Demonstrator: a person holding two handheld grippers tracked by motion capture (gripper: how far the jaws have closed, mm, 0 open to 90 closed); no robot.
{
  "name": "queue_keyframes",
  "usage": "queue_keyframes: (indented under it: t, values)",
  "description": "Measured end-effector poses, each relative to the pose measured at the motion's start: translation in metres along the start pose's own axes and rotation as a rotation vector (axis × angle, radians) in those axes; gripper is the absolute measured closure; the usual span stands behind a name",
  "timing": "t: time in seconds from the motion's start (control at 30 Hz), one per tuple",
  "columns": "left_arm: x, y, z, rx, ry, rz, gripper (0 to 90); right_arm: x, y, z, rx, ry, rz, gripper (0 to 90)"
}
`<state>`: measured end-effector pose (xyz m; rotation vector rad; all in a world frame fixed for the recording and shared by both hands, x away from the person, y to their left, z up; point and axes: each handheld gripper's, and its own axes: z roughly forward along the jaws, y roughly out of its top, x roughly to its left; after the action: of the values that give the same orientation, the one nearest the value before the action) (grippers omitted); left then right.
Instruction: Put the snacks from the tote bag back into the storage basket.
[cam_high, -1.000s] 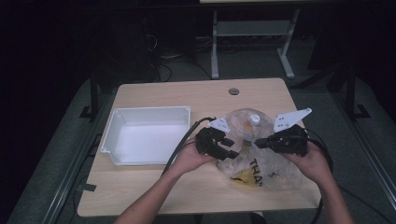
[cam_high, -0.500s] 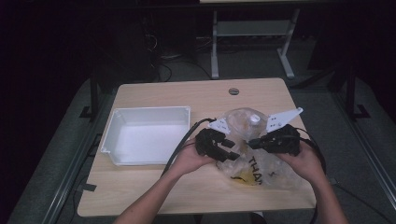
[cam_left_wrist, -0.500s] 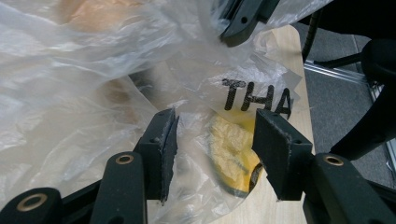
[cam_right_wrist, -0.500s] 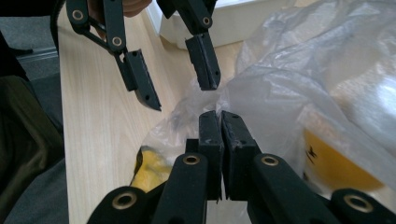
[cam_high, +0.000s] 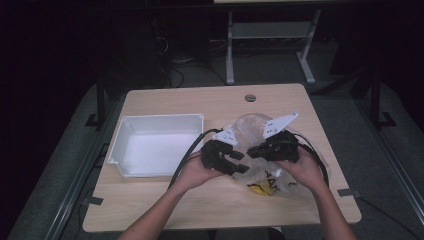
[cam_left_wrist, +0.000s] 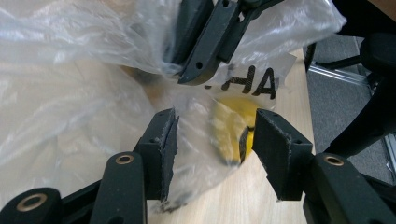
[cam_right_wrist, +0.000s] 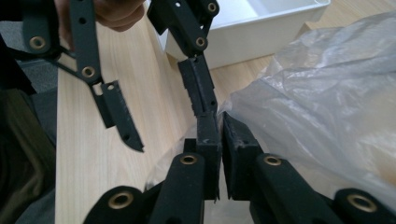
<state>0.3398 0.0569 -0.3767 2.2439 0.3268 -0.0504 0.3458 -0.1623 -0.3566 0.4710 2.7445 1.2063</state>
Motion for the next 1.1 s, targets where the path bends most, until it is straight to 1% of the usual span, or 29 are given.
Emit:
queue_keyframes:
  t: [0.03, 0.07, 0.17, 0.2, 0.23, 0.3, 0.33, 0.37, 0.4, 0.47, 0.5, 0.53, 0.6, 0.63, 0.67, 0.77, 0.8, 0.9, 0.93, 1.0, 1.03, 1.1]
  values:
    - [0.001, -0.002, -0.001, -0.002, 0.001, -0.002, 49.0, -0.001, 0.002, 0.004, -0.002, 0.005, 0.009, 80.2]
    - [0.002, -0.005, -0.003, -0.004, 0.0, -0.007, 49.0, -0.002, 0.003, 0.005, -0.003, 0.007, 0.011, 78.9]
    - [0.001, -0.006, -0.005, -0.007, -0.001, -0.011, 48.2, -0.002, 0.004, 0.006, -0.006, 0.004, 0.017, 78.2]
    - [0.001, -0.007, -0.005, -0.007, -0.004, -0.009, 47.9, -0.003, 0.005, 0.007, -0.013, 0.006, 0.032, 77.7]
    - [0.0, -0.007, -0.005, -0.007, -0.006, -0.01, 47.9, -0.003, 0.005, 0.007, -0.013, 0.006, 0.032, 77.7]
    - [-0.002, -0.007, -0.004, -0.011, -0.007, -0.003, 46.9, -0.004, 0.005, 0.008, -0.008, -0.002, 0.031, 79.0]
    - [-0.003, -0.007, -0.004, -0.008, -0.004, 0.007, 46.7, -0.003, 0.006, 0.009, -0.007, -0.01, 0.041, 82.6]
    - [-0.005, -0.007, -0.004, -0.014, -0.01, 0.002, 46.7, -0.003, 0.006, 0.009, -0.007, -0.01, 0.041, 82.6]
    - [-0.006, -0.007, -0.003, -0.012, -0.015, 0.004, 46.6, -0.003, 0.006, 0.009, -0.003, -0.021, 0.036, 84.8]
    - [-0.009, -0.007, -0.002, -0.021, -0.022, -0.001, 46.6, -0.004, 0.006, 0.011, -0.005, -0.044, 0.046, 88.1]
    - [-0.009, -0.007, -0.002, -0.021, -0.022, -0.001, 46.5, -0.004, 0.006, 0.011, -0.005, -0.044, 0.046, 88.1]
    - [-0.011, -0.006, -0.002, -0.025, -0.022, 0.003, 46.3, -0.004, 0.007, 0.013, -0.013, -0.061, 0.059, 88.7]
    - [-0.012, -0.006, -0.003, -0.026, -0.02, 0.009, 46.2, -0.006, 0.008, 0.016, -0.017, -0.071, 0.064, 88.9]
    - [-0.013, -0.006, -0.004, -0.026, -0.019, 0.013, 46.2, -0.006, 0.008, 0.016, -0.017, -0.071, 0.064, 88.9]
    - [-0.015, -0.005, -0.006, -0.032, -0.019, 0.016, 46.2, -0.007, 0.009, 0.02, -0.013, -0.077, 0.078, 89.0]
    - [-0.016, -0.005, -0.009, -0.037, -0.019, 0.017, 46.2, -0.008, 0.009, 0.023, -0.015, -0.083, 0.092, 89.1]
    - [-0.016, -0.005, -0.012, -0.04, -0.017, 0.02, 46.1, -0.008, 0.011, 0.026, -0.017, -0.089, 0.106, 89.1]
    - [-0.016, -0.004, -0.014, -0.045, -0.018, 0.019, 46.0, -0.01, 0.013, 0.031, -0.025, -0.091, 0.118, 89.0]
    - [-0.017, -0.003, -0.017, -0.044, -0.013, 0.028, 46.0, -0.01, 0.014, 0.032, -0.026, -0.091, 0.114, 89.0]
    - [-0.017, -0.002, -0.018, -0.048, -0.012, 0.031, 45.9, -0.009, 0.015, 0.035, -0.024, -0.086, 0.117, 88.9]
    - [-0.018, -0.001, -0.018, -0.059, -0.017, 0.02, 45.9, -0.009, 0.015, 0.035, -0.024, -0.086, 0.117, 88.9]
    - [-0.019, 0.002, -0.019, -0.062, -0.016, 0.032, 46.0, -0.009, 0.016, 0.038, -0.024, -0.081, 0.116, 88.9]
